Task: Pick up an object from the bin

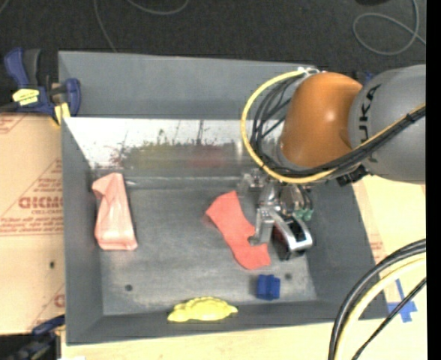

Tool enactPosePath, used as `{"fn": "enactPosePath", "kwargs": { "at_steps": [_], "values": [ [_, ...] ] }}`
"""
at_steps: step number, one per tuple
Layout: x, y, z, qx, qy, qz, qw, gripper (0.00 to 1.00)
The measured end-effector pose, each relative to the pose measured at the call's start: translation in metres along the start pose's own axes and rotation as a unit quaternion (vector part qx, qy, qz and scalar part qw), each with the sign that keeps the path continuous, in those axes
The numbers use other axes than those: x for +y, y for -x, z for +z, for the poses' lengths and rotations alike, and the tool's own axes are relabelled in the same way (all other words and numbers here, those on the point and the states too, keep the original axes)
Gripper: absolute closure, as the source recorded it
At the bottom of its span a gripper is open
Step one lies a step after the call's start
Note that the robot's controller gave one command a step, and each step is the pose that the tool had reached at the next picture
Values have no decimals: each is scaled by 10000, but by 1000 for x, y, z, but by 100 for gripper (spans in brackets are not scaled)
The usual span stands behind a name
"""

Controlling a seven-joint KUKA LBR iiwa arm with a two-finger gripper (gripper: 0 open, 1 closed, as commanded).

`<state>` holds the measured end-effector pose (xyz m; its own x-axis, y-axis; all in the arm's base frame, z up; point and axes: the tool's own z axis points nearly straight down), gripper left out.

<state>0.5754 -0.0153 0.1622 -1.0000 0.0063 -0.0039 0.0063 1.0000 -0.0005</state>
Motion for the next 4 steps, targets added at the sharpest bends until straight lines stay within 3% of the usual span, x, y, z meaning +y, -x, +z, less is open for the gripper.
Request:
{"fn": "enactPosePath", "kwargs": {
  "at_steps": [1,2,3,4],
  "values": [
    [5,1,9,-24,-13,-124,9999,0],
    [31,8,47,-18,-8,-513,9987,0],
    [43,9,58,-1,4,-526,9986,0],
    [10,13,68,-22,-5,-533,9986,0]
  ]
}}
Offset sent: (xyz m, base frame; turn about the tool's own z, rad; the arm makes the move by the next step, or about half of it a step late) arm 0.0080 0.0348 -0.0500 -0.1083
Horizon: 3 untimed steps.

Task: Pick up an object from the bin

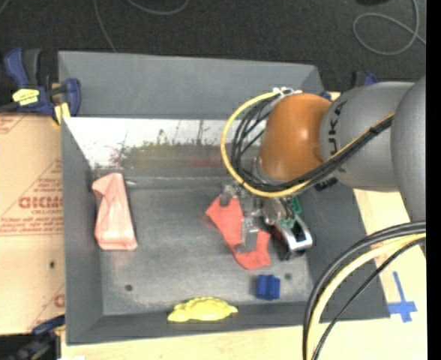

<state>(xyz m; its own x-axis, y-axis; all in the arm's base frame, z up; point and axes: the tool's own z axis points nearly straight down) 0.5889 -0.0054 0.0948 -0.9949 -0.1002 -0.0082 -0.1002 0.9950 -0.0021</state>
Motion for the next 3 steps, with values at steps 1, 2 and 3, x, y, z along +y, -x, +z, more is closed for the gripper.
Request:
{"fn": "enactPosePath", "kwargs": {
  "at_steps": [1,2,3],
  "values": [
    [-47,23,2,0,-1,-516,9987,0],
    [-50,29,11,-16,-9,-28,10000,0],
    [-5,55,-7,-9,2,1061,9944,0]
  ]
}}
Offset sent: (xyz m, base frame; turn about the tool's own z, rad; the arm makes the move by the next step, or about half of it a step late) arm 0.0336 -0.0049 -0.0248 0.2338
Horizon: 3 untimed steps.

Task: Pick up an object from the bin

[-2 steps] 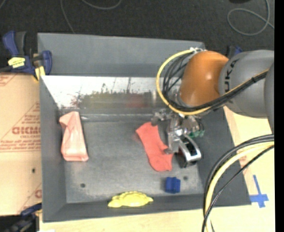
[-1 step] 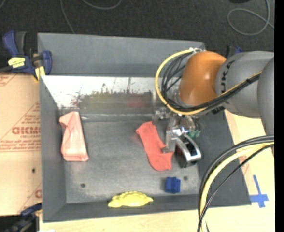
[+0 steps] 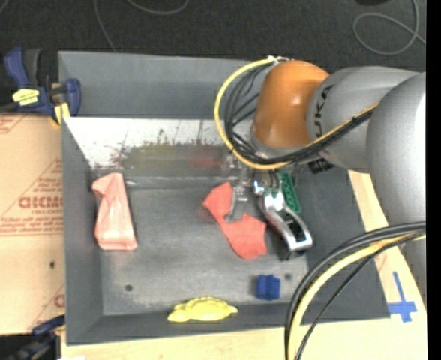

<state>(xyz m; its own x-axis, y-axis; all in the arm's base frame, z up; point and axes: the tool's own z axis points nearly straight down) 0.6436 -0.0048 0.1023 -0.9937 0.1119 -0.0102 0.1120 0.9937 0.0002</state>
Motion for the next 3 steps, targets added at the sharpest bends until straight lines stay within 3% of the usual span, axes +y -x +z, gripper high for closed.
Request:
{"fn": "enactPosePath", "kwargs": {
  "at_steps": [1,2,3],
  "values": [
    [14,-1,2,-28,15,92,10000,0],
    [-7,-8,22,-26,-9,-400,9992,0],
    [-10,-9,26,-23,-6,-539,9985,0]
  ]
}}
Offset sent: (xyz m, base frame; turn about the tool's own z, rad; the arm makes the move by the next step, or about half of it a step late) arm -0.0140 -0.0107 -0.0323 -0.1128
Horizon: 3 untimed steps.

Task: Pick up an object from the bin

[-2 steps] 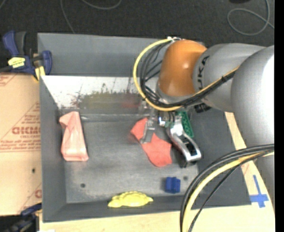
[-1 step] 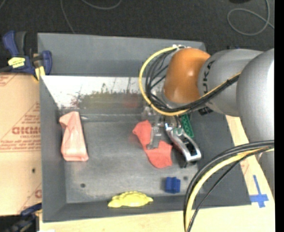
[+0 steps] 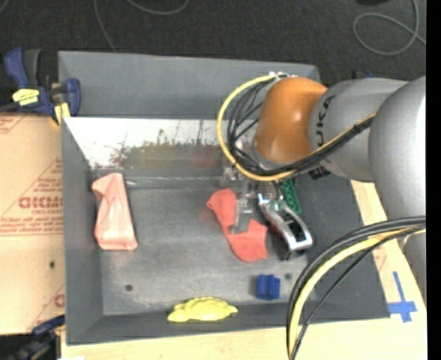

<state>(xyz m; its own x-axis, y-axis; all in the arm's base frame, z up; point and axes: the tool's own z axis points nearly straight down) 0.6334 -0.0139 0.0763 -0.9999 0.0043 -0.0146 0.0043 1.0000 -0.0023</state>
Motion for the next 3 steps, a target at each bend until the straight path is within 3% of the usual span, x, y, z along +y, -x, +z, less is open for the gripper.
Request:
{"fn": "enactPosePath", "kwargs": {
  "at_steps": [1,2,3],
  "values": [
    [15,-3,4,-17,-11,-2240,9746,100],
    [14,-3,4,-17,-7,-2230,9748,100],
    [9,1,-42,-40,-12,-2159,9764,100]
  ]
}}
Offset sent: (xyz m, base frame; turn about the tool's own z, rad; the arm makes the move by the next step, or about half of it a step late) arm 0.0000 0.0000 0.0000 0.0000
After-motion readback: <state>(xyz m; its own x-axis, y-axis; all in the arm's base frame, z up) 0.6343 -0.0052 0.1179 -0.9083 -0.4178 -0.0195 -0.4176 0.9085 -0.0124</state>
